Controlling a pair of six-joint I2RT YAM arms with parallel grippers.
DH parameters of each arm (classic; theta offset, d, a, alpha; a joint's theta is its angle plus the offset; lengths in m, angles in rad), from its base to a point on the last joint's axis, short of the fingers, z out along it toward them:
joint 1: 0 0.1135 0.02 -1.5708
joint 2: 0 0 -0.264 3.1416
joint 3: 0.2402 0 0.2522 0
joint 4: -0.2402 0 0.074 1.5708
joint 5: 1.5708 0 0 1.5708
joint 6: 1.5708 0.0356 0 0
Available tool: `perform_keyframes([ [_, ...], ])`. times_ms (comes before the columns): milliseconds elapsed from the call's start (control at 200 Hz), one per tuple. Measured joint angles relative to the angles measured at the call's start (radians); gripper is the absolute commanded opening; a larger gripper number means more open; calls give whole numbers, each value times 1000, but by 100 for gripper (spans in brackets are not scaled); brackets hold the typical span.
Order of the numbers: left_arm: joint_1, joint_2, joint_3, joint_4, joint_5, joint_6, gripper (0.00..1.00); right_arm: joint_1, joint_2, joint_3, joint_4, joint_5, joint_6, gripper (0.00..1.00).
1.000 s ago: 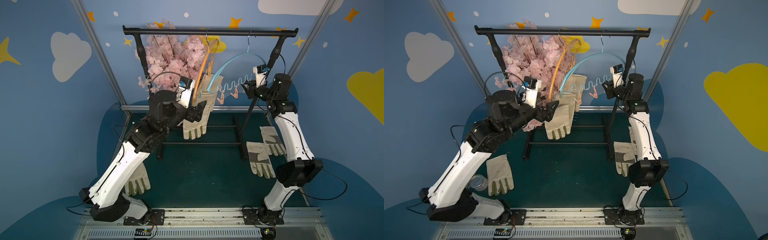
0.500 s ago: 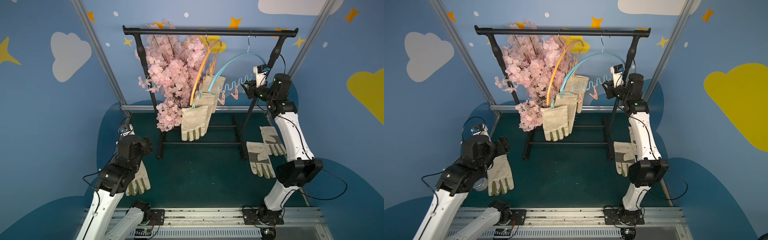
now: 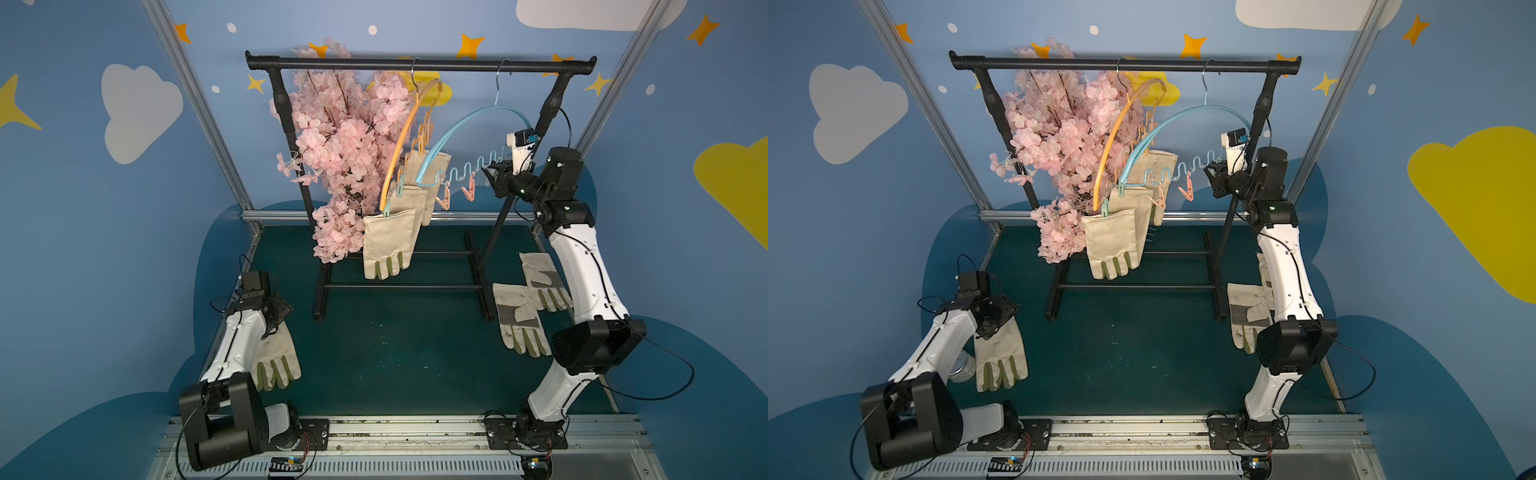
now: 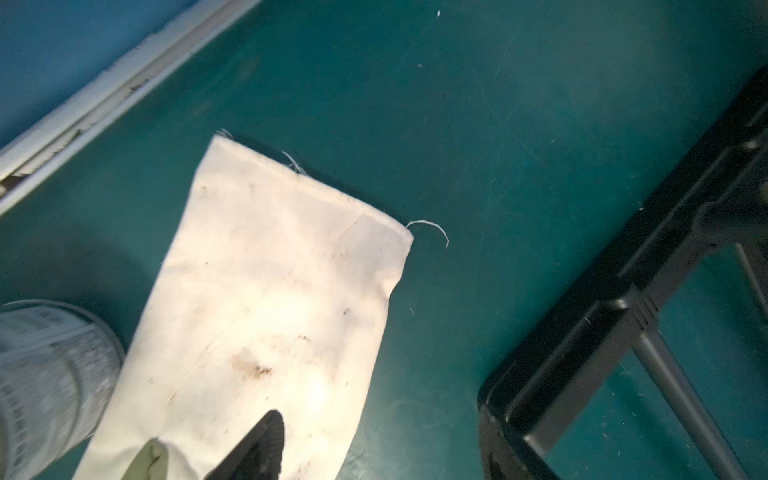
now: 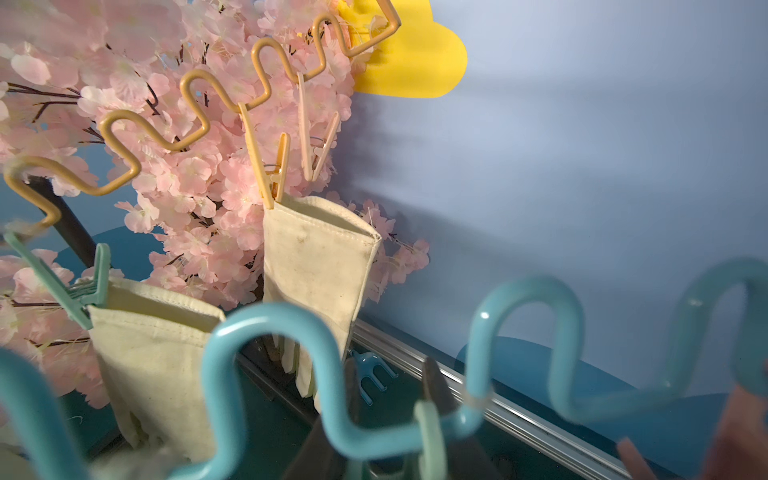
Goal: Clip the gloves onto a hanger to dry
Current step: Pick up the glove from the center of the board.
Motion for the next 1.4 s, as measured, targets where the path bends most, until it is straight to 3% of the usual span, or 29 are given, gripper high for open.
perform_keyframes([
  [320,0,393,215,12,-108,55,70,1,0,0,1,-3,8,22],
  [691,0,444,217,-11,-137,66,59,1,0,0,1,-3,11,22],
  [731,0,454,230,-22,-132,72,51,1,0,0,1,-3,11,23],
  [786,0,468,249,-35,-116,76,26,1,0,0,1,-3,11,23],
  [846,-4,475,256,-28,-107,86,6,1,0,0,2,-3,11,23],
  [896,-4,475,254,-32,-121,89,3,1,0,0,2,-3,11,23],
  [1066,-11,439,225,-35,-120,85,3,1,0,0,5,-4,16,22],
  [1172,-68,359,209,-78,-118,80,3,1,0,0,7,-5,21,22],
  [1397,-270,-46,211,-105,-19,83,3,1,0,0,15,-6,25,22],
])
